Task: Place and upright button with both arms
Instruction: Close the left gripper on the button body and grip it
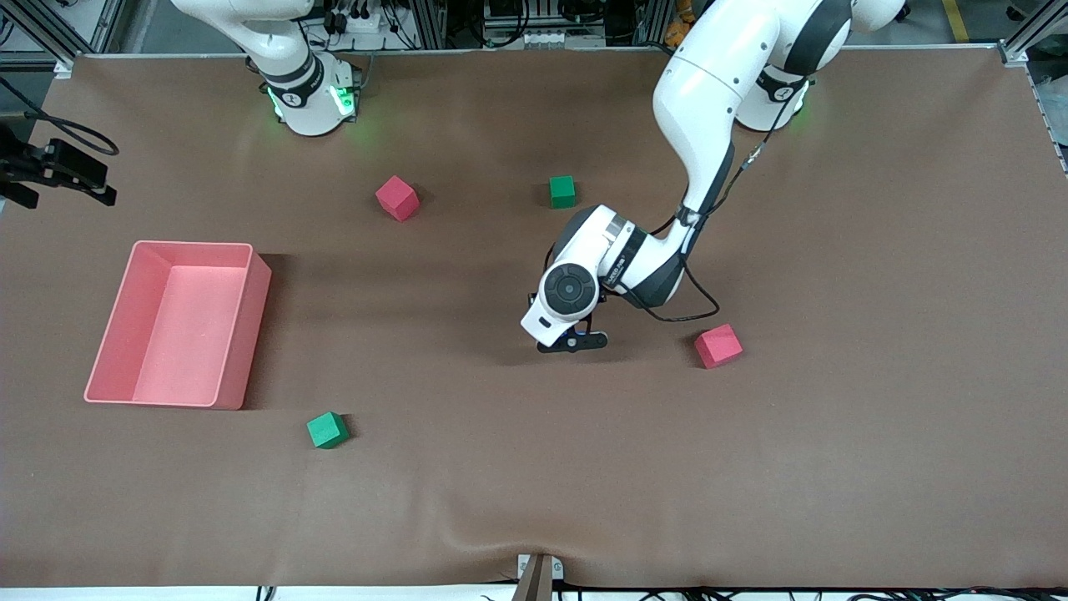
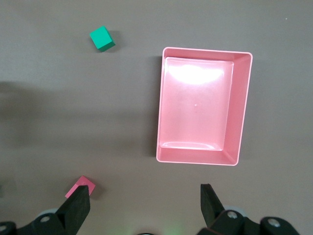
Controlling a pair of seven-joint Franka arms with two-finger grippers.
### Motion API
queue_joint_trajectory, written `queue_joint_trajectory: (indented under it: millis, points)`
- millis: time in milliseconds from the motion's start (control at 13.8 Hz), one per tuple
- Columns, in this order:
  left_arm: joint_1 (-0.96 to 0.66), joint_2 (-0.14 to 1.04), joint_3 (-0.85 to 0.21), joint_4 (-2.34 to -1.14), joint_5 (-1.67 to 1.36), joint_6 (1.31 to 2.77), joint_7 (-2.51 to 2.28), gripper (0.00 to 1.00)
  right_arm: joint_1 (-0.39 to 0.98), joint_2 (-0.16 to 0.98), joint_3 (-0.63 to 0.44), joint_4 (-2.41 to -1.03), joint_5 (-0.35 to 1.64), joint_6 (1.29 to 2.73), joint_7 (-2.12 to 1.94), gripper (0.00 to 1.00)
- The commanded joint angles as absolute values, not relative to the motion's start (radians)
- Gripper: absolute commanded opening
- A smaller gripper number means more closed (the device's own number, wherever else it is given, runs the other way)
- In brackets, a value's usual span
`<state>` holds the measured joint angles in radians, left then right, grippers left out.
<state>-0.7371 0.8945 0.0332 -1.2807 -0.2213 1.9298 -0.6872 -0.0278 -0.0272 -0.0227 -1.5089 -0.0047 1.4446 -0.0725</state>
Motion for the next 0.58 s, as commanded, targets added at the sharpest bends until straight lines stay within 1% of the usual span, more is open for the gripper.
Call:
queue_joint_trajectory:
  millis: [0,364,436,509]
  points:
    - [-0.759,0.899,0.043,-1.287,-0.204,1.953,-0.710,0.80,-0.029,-0.035,-0.023,-1.494,0.006,1.437,-0.060,1.00]
    - [-0.762,0.894,0.043,-1.312,-0.201,1.953,-0.712,0.77,-0.017,-0.031,-0.020,-1.503,0.005,1.439,-0.061,1.00]
    - [-0.764,0.893,0.044,-1.318,-0.201,1.953,-0.712,0.75,-0.017,-0.031,-0.020,-1.502,0.006,1.445,-0.060,1.00]
    - [-0.764,0.893,0.044,-1.318,-0.201,1.953,-0.710,0.70,-0.015,-0.025,-0.018,-1.502,0.006,1.447,-0.060,1.00]
